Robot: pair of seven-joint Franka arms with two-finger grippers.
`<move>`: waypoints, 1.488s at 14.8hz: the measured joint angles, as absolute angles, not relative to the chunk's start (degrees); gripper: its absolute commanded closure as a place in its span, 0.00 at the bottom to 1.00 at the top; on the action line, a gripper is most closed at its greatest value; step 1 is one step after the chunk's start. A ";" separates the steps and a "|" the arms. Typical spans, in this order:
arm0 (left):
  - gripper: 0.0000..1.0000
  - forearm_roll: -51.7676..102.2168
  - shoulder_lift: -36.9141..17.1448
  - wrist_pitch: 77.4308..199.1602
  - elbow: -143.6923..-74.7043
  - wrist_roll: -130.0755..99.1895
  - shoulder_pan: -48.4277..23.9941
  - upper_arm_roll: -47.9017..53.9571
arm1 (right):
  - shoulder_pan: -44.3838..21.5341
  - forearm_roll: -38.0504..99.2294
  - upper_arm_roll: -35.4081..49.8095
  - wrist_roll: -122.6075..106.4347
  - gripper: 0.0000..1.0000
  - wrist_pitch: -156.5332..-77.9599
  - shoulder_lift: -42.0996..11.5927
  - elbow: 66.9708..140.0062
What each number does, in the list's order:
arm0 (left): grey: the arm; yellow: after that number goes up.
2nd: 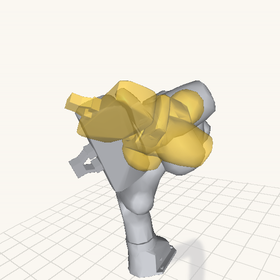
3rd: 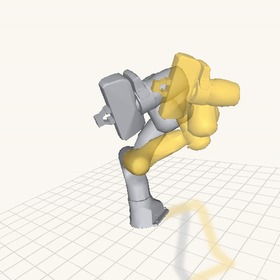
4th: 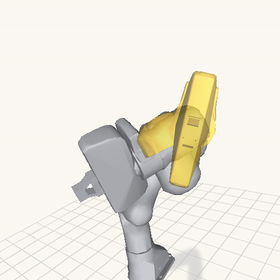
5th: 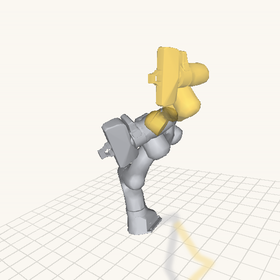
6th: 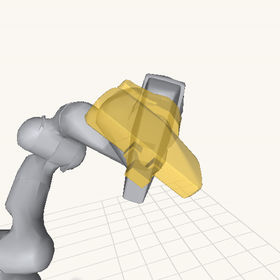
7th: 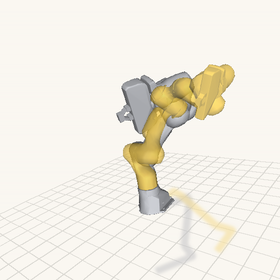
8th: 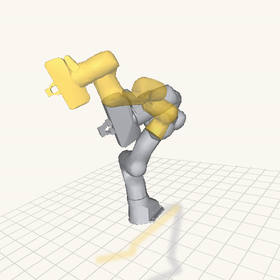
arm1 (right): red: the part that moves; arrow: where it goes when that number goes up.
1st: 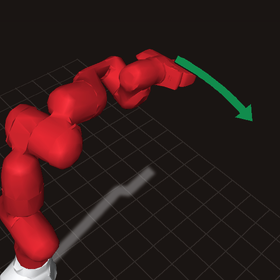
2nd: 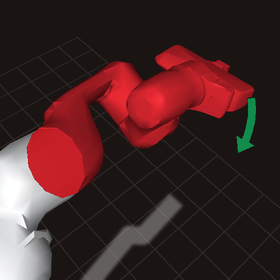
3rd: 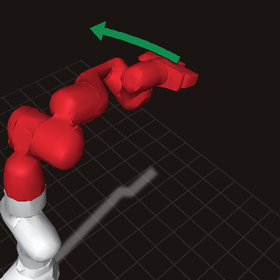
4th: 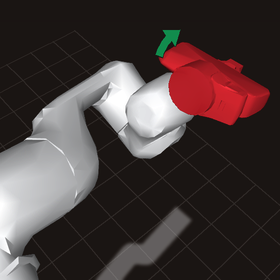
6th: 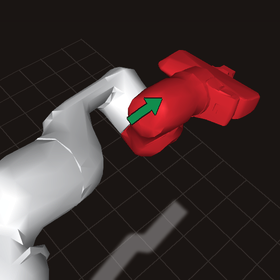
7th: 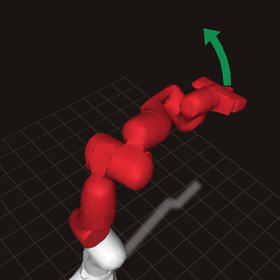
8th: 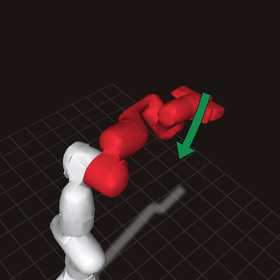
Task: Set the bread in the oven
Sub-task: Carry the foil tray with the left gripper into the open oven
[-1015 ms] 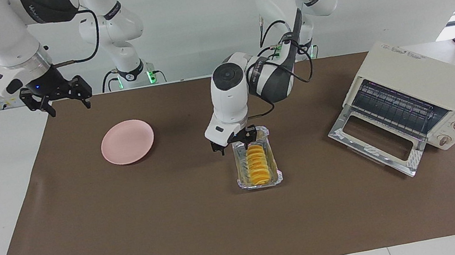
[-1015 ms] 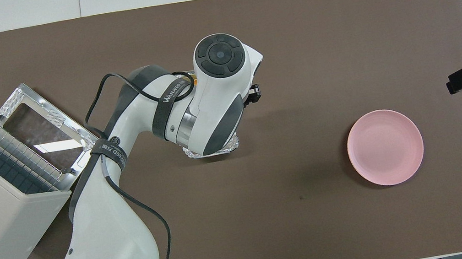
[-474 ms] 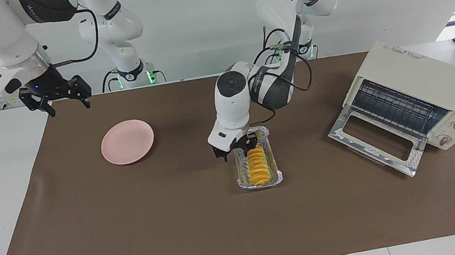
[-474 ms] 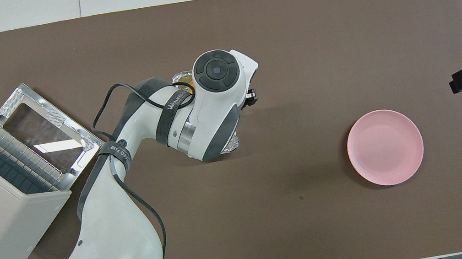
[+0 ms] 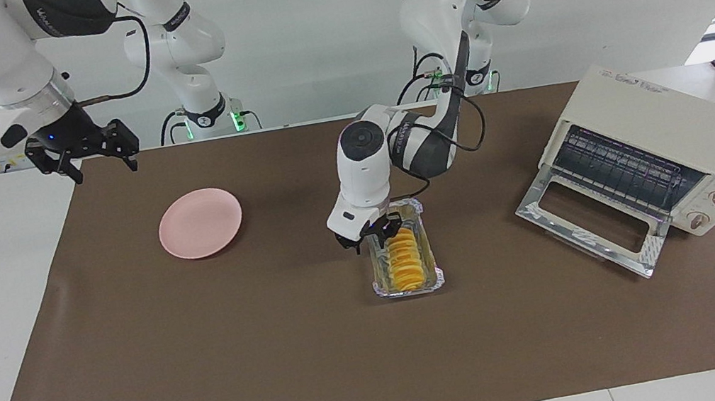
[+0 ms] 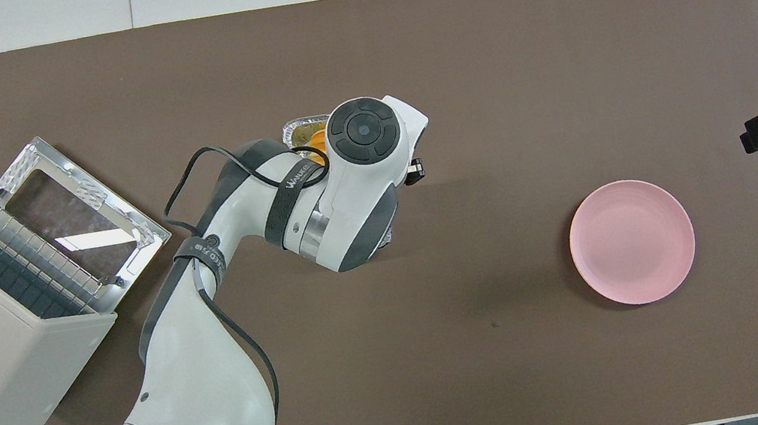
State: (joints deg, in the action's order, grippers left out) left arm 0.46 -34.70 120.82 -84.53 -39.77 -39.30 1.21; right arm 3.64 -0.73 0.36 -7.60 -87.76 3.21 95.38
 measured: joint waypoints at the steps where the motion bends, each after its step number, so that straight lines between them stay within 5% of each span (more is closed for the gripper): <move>1: 0.62 0.46 -34.70 120.89 -84.62 -39.78 -39.36 1.21 | 3.63 -0.73 0.36 -7.60 0.00 -87.74 3.26 95.38; 4: 0.96 0.46 -34.69 121.07 -84.97 -39.94 -39.51 1.21 | 3.63 -0.73 0.37 -7.60 0.00 -87.73 3.37 95.38; 5: 1.00 0.46 -34.69 121.09 -85.06 -40.26 -39.58 1.21 | 3.63 -0.73 0.37 -7.60 0.00 -87.73 3.37 95.38; 13: 1.00 0.45 -33.78 113.74 -82.91 -44.98 -40.29 -1.43 | 3.63 -0.73 0.37 -7.60 0.00 -87.73 3.37 95.38; 17: 1.00 2.33 -31.26 106.73 -76.17 -45.36 -39.52 -10.65 | 3.63 -0.73 0.37 -7.60 0.00 -87.73 3.38 95.38; 22: 1.00 3.86 -26.91 102.36 -75.64 -45.22 -35.92 -22.47 | 3.63 -0.73 0.37 -7.60 0.00 -87.73 3.38 95.38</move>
State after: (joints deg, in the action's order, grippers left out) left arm 3.86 -26.91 102.36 -75.64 -45.22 -35.92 -22.47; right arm 3.63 -0.73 0.37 -7.60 -87.73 3.38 95.38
